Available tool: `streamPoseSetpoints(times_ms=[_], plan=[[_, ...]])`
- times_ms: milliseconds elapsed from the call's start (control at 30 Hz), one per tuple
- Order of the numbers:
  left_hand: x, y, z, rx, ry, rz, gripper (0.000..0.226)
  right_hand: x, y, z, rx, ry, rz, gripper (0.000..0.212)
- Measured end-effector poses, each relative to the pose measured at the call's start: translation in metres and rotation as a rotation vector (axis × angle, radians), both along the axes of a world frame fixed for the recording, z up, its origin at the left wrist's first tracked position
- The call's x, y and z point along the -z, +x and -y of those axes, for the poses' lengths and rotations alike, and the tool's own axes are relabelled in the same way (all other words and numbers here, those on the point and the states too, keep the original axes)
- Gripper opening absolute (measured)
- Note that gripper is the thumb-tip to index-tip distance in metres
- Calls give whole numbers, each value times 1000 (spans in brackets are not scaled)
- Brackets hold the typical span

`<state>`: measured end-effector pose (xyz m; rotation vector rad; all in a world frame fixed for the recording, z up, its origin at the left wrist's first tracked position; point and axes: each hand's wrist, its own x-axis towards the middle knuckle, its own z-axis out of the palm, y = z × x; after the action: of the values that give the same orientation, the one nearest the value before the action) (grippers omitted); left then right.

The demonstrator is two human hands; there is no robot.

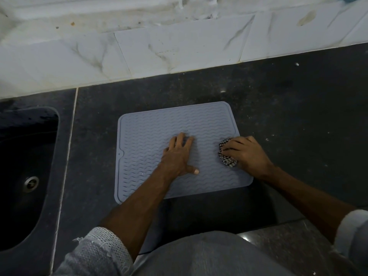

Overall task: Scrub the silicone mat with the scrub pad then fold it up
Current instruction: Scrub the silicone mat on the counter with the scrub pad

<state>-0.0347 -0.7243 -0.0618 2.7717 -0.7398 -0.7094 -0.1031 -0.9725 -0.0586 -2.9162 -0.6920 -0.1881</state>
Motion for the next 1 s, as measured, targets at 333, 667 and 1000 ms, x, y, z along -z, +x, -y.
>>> streamPoseSetpoints(times_ms=[333,667,1000], plan=[[1,0,3,-23,22,-15,120,-1,25,-52,-76,17,-35,41],[-4,-2,0,5,21,-31,117,-4,5,6,52,-17,-12,42],[4,-19,-33,-42,3,42,104,-4,1,-3,119,-24,-15,42]])
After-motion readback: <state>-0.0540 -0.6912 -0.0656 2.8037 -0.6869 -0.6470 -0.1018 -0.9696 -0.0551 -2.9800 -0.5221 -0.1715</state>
